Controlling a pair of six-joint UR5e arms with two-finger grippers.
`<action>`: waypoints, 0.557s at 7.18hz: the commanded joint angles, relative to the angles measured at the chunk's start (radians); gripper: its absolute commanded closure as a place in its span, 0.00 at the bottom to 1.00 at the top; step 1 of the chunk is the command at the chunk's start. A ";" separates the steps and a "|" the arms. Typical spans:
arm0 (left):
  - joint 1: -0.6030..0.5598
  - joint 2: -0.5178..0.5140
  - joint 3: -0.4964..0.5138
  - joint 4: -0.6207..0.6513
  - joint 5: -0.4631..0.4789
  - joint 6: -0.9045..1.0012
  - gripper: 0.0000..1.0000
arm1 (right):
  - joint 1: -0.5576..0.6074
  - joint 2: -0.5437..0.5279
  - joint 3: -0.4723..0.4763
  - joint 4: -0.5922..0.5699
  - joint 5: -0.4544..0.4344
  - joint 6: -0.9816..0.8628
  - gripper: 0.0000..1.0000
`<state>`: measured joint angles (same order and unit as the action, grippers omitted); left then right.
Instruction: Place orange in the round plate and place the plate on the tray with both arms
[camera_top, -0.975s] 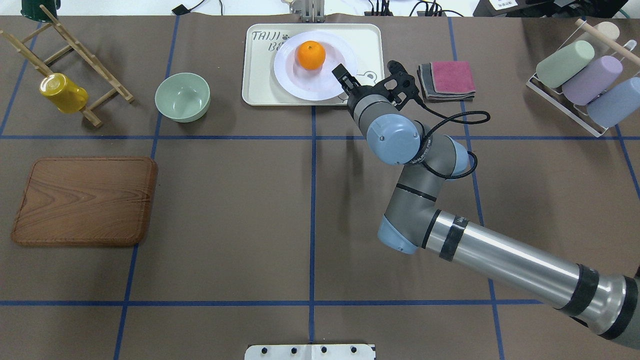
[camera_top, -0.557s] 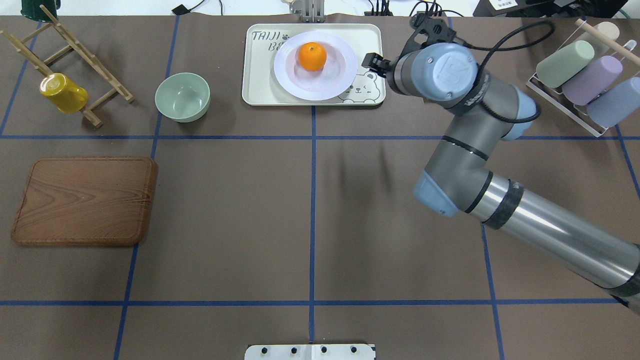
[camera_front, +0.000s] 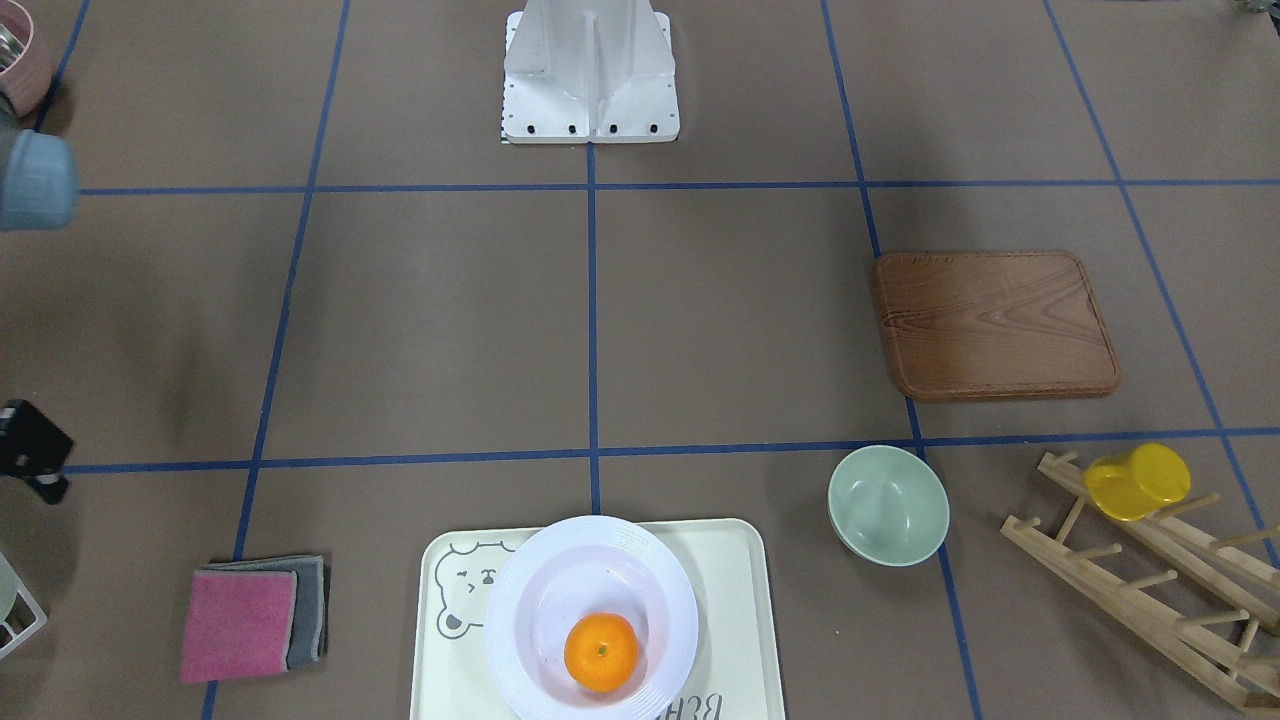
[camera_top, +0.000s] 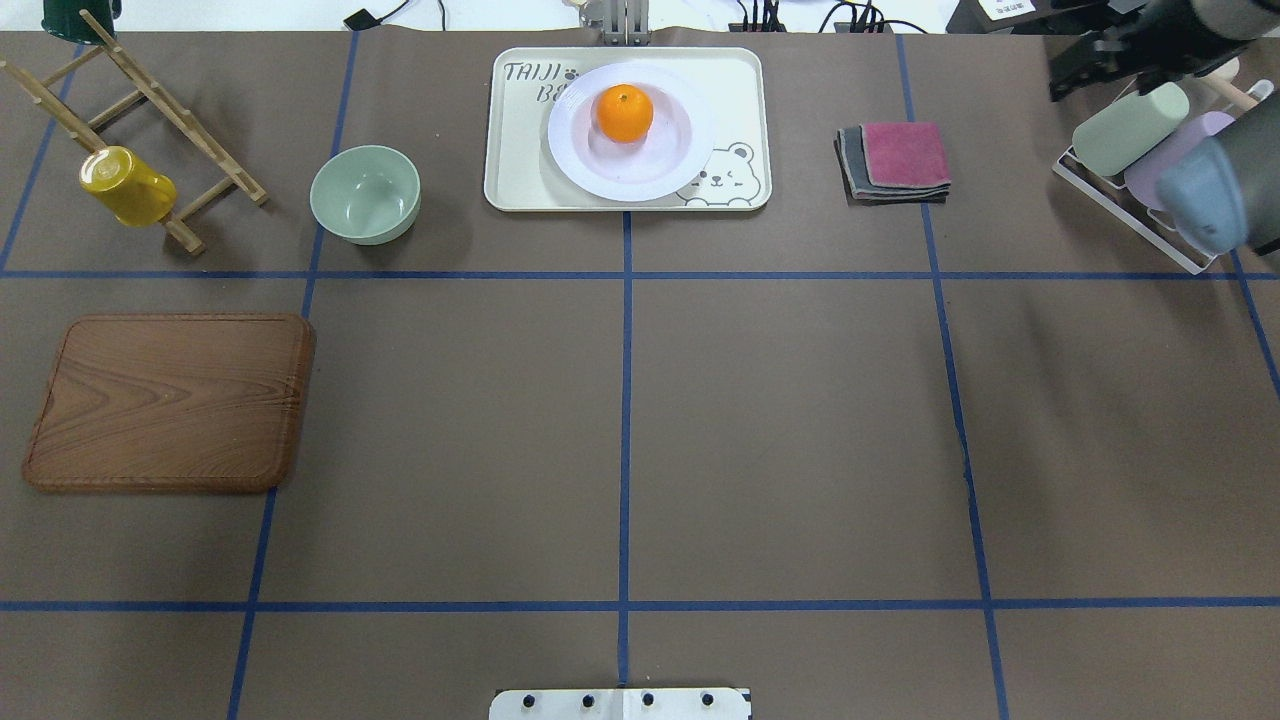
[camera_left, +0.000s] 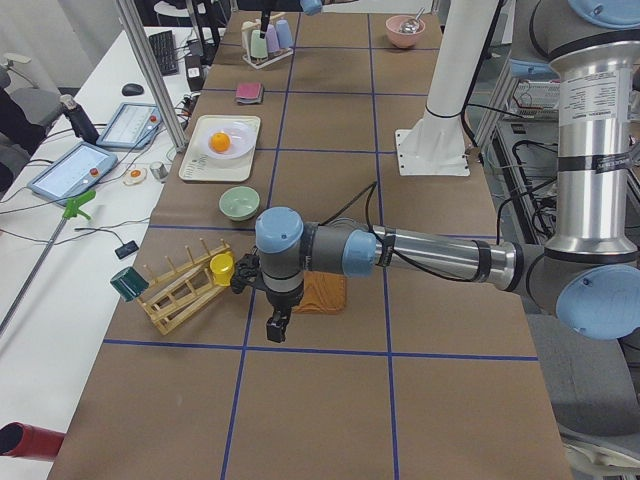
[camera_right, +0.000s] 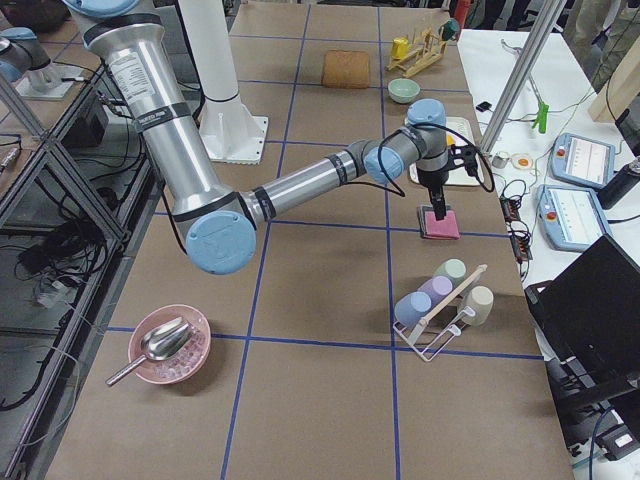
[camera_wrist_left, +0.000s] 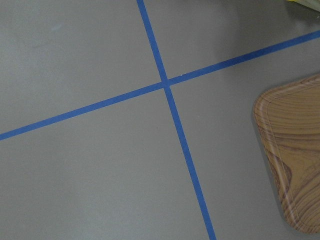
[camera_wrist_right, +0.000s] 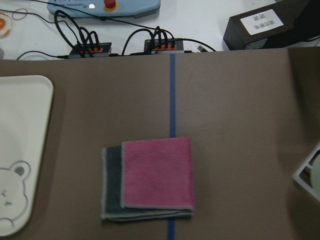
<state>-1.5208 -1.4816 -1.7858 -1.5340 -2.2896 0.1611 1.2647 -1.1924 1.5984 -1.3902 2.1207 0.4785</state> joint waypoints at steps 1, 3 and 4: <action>-0.034 0.006 0.000 0.012 -0.115 0.005 0.02 | 0.196 -0.091 0.005 -0.172 0.102 -0.400 0.00; -0.088 0.029 0.002 0.002 -0.113 0.006 0.02 | 0.312 -0.243 0.008 -0.182 0.233 -0.547 0.00; -0.090 0.011 -0.003 -0.003 -0.114 0.000 0.02 | 0.344 -0.295 0.011 -0.178 0.235 -0.587 0.00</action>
<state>-1.5971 -1.4619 -1.7855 -1.5329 -2.4005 0.1661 1.5537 -1.4078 1.6045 -1.5664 2.3241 -0.0397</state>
